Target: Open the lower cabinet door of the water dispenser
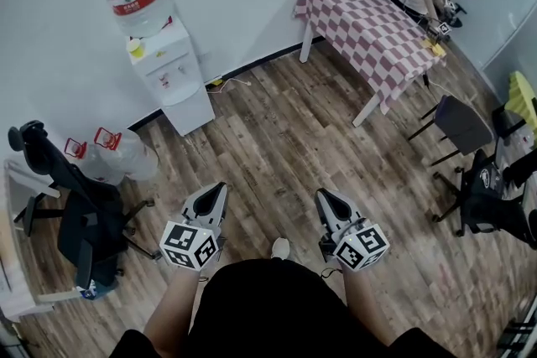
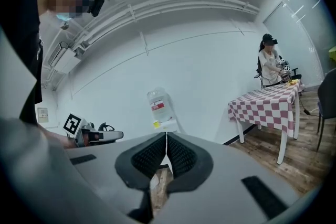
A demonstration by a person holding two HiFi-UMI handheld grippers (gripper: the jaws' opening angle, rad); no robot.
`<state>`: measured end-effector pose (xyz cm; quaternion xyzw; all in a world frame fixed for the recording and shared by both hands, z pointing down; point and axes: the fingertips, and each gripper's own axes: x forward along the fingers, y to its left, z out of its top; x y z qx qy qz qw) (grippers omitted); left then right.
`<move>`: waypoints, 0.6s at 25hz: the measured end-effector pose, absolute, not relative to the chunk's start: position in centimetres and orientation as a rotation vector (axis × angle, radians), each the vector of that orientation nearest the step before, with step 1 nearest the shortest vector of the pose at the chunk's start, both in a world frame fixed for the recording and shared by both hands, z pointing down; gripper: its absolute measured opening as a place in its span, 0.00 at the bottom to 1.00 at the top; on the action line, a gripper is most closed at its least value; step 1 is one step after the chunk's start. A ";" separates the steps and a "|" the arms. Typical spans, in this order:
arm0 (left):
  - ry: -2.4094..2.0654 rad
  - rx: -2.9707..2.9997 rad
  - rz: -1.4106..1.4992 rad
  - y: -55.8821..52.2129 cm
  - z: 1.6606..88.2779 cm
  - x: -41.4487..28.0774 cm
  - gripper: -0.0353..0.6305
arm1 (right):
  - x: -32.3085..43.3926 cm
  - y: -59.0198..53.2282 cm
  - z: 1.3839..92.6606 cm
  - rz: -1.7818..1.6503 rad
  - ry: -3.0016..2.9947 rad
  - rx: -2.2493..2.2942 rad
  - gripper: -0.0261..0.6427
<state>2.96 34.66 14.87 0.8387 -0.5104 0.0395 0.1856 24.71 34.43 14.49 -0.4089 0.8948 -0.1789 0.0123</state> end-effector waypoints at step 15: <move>-1.453 2.323 0.190 29.6 16.3 10.1 0.07 | 32.2 28.4 17.1 -0.647 2.821 -1.237 0.07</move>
